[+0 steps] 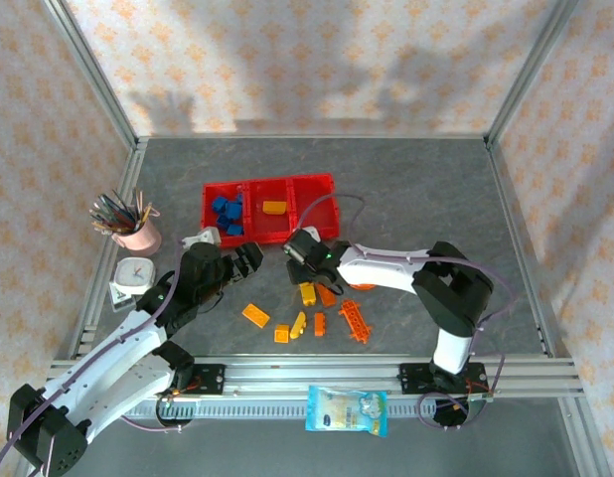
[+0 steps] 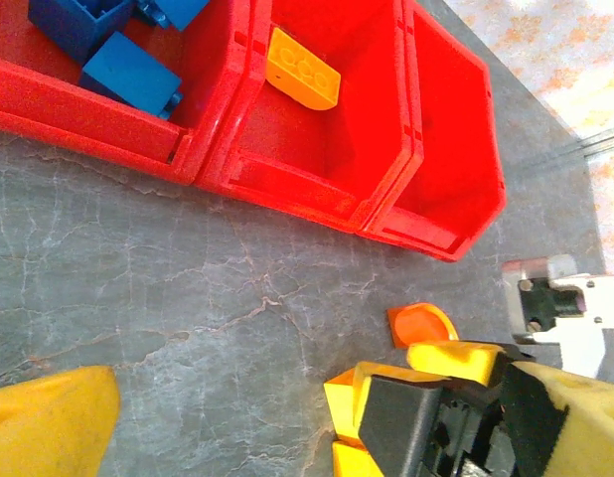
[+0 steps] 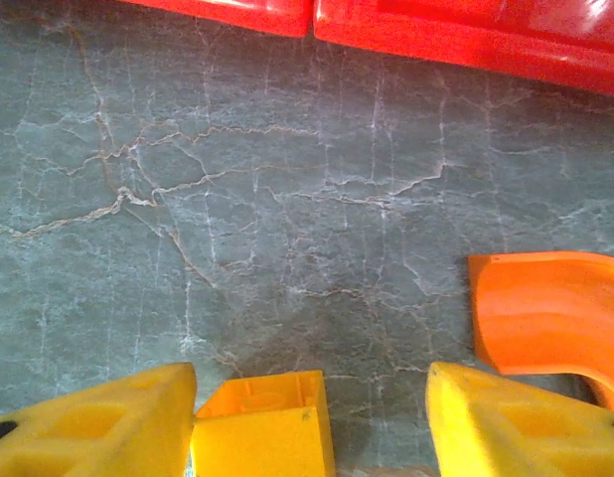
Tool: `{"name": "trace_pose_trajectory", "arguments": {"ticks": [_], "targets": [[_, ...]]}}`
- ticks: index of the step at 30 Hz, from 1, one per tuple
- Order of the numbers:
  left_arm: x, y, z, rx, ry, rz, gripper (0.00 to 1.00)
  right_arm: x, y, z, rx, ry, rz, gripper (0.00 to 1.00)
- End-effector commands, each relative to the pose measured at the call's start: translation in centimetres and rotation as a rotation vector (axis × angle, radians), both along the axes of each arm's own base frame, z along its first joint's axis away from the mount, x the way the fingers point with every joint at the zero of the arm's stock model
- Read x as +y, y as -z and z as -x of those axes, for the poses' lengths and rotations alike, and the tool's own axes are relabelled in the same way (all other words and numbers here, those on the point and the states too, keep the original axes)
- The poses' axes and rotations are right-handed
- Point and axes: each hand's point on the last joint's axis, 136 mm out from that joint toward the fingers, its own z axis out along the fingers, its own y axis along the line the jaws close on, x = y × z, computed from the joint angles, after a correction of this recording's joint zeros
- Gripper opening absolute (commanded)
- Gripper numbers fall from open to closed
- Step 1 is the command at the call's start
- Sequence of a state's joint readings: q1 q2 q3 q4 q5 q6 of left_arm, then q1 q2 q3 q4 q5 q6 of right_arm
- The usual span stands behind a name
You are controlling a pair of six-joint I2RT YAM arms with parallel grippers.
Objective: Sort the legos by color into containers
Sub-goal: Pick up the lego from the center of the table.
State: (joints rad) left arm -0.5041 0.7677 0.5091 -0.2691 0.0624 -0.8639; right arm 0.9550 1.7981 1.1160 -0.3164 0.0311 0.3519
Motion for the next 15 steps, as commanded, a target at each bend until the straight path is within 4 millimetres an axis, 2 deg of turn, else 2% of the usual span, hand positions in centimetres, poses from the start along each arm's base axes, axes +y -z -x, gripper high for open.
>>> {"name": "trace_pose_trajectory", "arguments": {"ticks": [1,9,15], "targets": [[0.2,-0.2,-0.2,-0.025,-0.023,0.005,0.99,0.9,0.4,0.0,0.0,-0.011,-0.008,0.59],[0.4,-0.2,-0.2,-0.023,-0.03,-0.01,0.99,1.6,1.6,0.5,0.028,-0.043,-0.003,0.52],[0.6,-0.1,-0.2,-0.02,-0.035,-0.021,0.99,1.9,1.3,0.7,0.033,-0.057,-0.014,0.55]]}}
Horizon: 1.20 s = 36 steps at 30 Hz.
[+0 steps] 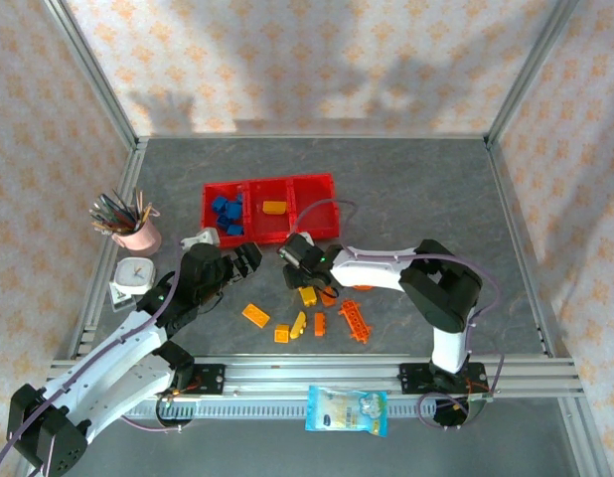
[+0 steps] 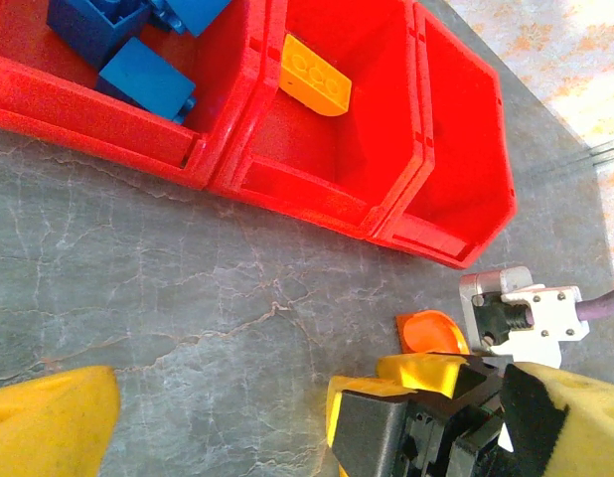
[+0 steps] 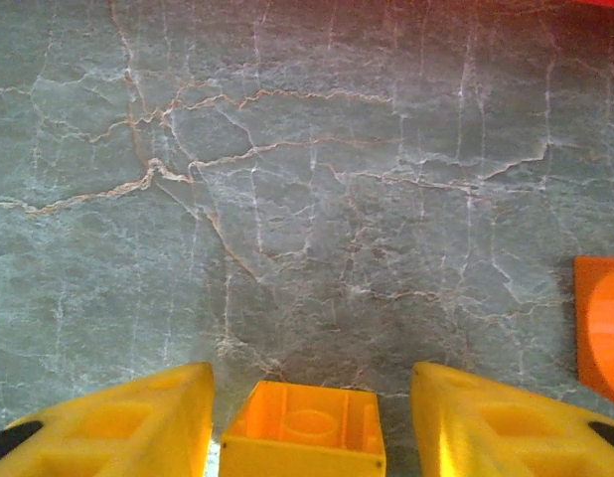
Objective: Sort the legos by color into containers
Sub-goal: Pick up the lego from the center of the table, then place the lego in the container.
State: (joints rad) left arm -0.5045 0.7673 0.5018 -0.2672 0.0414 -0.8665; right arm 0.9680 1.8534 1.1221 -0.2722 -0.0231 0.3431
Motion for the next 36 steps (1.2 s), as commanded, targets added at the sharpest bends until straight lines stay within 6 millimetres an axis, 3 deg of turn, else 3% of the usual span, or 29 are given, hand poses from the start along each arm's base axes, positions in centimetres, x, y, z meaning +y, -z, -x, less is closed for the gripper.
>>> {"name": "trace_pose_trajectory", "arguments": {"ticks": [1,5,11,18,22,27,36], "targets": [[0.2,-0.3,-0.1,-0.018,-0.015,-0.011,0.99,0.1,-0.3,0.0,-0.007,-0.004,0.019,0.56],[0.3,-0.3,-0.1,-0.018,-0.016,-0.013,0.99,-0.1,0.3,0.4,0.006,-0.007,0.036,0.51],[0.4,-0.5,-0.1,-0.02,-0.019,-0.022,0.99,0.5,-1.1,-0.1,-0.018,-0.004,0.004,0.36],[0.6,-2.2,-0.4,-0.055,-0.02,-0.042,0.99,3.3,-6.2,-2.2,-0.109,-0.027,-0.082,0.31],[1.2,-3.6,-0.9,-0.087,-0.038,-0.069,0.99,4.8,-9.3,-4.6,-0.195,-0.017,-0.121,0.32],[2.1,-5.3,-1.7,-0.119,-0.069,-0.099,0.99,6.0,-11.5,-9.1,-0.254,0.036,-0.172,0.32],[4.1,-6.1,-3.6,-0.145,-0.14,-0.097,0.99,8.6,-11.0,-15.8,-0.311,0.081,-0.158,0.33]]}}
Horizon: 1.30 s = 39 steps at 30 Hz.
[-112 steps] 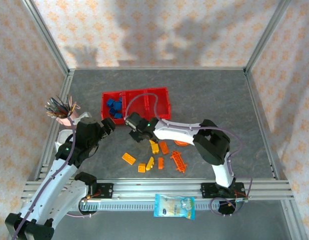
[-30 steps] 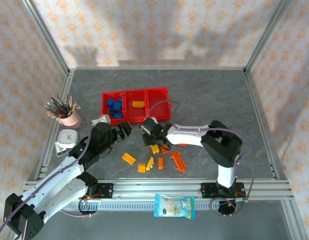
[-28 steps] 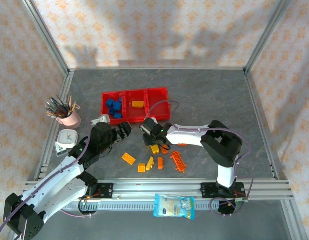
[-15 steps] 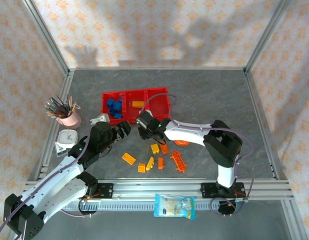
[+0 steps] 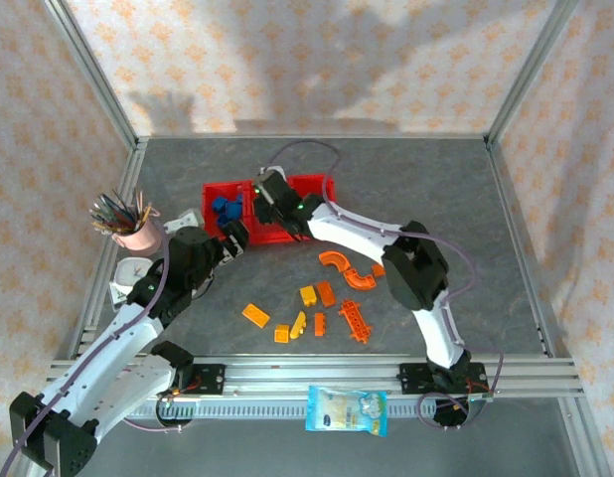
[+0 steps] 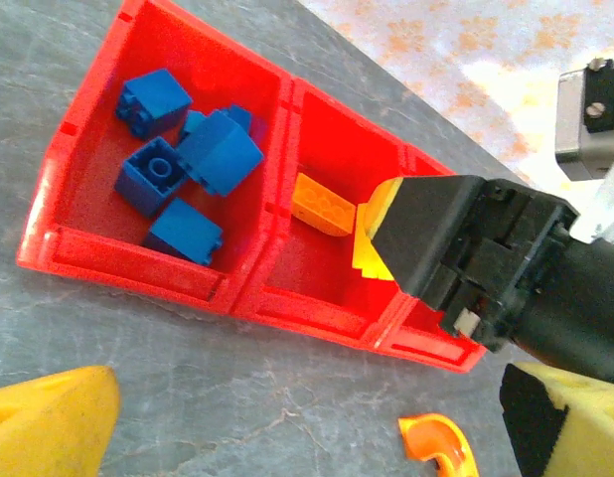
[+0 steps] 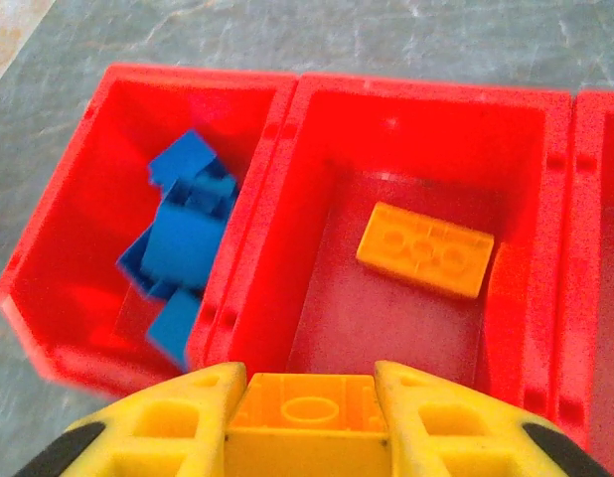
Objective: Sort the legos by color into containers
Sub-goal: Place the lego in the container, then pick up the lego from the bottom-center of the table.
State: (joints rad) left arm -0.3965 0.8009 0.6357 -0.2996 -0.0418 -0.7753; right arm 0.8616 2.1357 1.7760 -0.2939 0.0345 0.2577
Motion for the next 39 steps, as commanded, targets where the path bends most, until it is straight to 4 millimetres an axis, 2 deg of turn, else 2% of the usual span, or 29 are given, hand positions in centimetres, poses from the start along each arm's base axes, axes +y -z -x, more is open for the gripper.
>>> {"name": "trace_pose_trajectory", "arguments": {"ticks": [1,5,8,14,19,25,33,39], "targets": [[0.6,-1.5,-0.9,-0.045,-0.015,-0.015,0.99,0.1,0.2,-1.7,-0.033,0.025,0.052,0.36],[1.0,-1.5,-0.8,-0.043,-0.024,-0.025,0.99,0.3,-0.3,-2.7,-0.039,0.027,0.056,0.47],[1.1,-1.6,-0.7,-0.046,-0.025,-0.025,0.99,0.4,-1.4,-2.3,-0.045,0.0,0.037,0.49],[0.4,-1.8,-0.4,-0.051,0.02,-0.016,0.99,-1.3,-2.4,0.3,-0.026,-0.027,0.036,0.54],[-0.7,-1.4,-0.1,-0.034,0.081,0.003,0.99,-3.9,-2.3,3.2,-0.005,-0.01,0.067,0.58],[-2.0,-0.8,0.5,-0.031,0.135,0.028,0.99,-7.1,-0.8,7.2,0.043,0.015,0.095,0.62],[-4.6,1.0,1.8,-0.017,0.18,0.069,0.99,-10.6,2.5,12.3,0.115,0.054,0.172,0.69],[-5.1,2.4,2.6,-0.003,0.187,0.099,0.99,-12.0,5.0,15.1,0.192,0.057,0.167,0.75]]}}
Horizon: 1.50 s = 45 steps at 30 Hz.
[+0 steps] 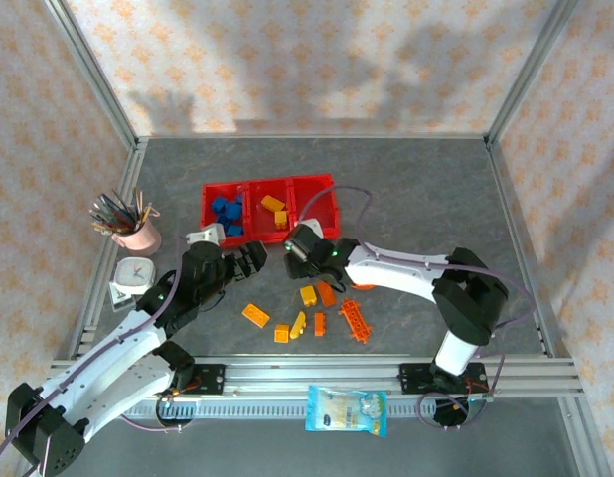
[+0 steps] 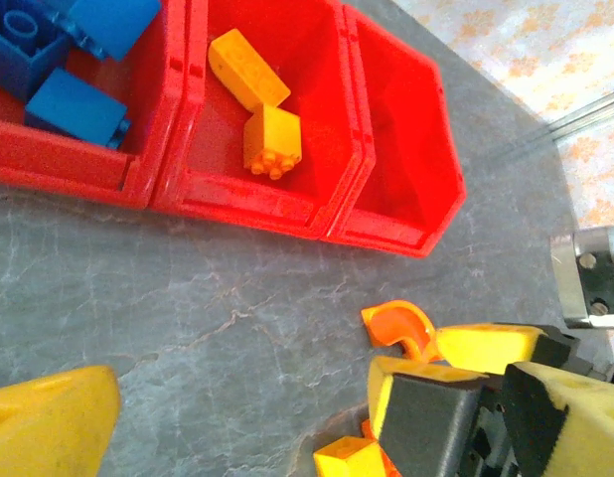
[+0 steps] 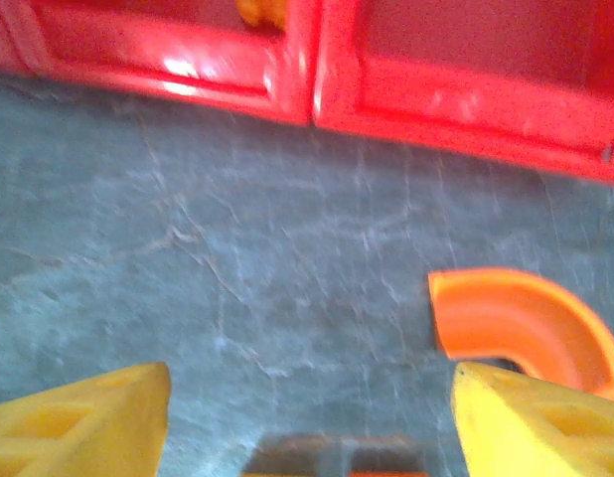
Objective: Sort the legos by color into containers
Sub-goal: Pick up the lego from the bottom-center of the table.
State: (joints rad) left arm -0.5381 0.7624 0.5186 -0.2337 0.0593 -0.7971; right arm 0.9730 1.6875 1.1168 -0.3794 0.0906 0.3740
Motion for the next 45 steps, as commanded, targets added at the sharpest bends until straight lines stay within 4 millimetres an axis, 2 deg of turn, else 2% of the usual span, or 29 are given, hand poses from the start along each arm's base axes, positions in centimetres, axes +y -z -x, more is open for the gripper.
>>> {"name": "trace_pose_trajectory", "arguments": {"ticks": [1,9,14,25,38,42,45], "targets": [[0.1,-0.5,0.0,-0.037,-0.038,0.045,0.99,-1.0,-0.1,1.5,0.019,0.044,-0.033,0.76],[1.4,1.0,0.8,-0.019,-0.085,0.035,0.99,-1.2,2.7,4.6,0.095,0.038,-0.034,0.81],[1.7,1.6,0.9,-0.008,-0.096,0.02,0.99,-0.4,3.9,5.5,0.122,0.014,-0.03,0.77],[2.1,2.0,1.1,0.004,-0.114,0.007,0.99,0.9,4.1,5.5,0.103,-0.024,0.006,0.58],[2.4,2.0,1.2,0.005,-0.125,0.003,0.99,1.4,4.9,4.8,0.081,-0.042,0.05,0.35],[2.5,1.7,1.1,-0.004,-0.127,0.002,0.99,1.7,3.9,4.5,0.062,-0.044,0.035,0.3],[2.5,1.0,1.0,-0.021,-0.13,0.002,0.99,2.2,1.9,3.7,0.014,-0.048,0.019,0.29]]}}
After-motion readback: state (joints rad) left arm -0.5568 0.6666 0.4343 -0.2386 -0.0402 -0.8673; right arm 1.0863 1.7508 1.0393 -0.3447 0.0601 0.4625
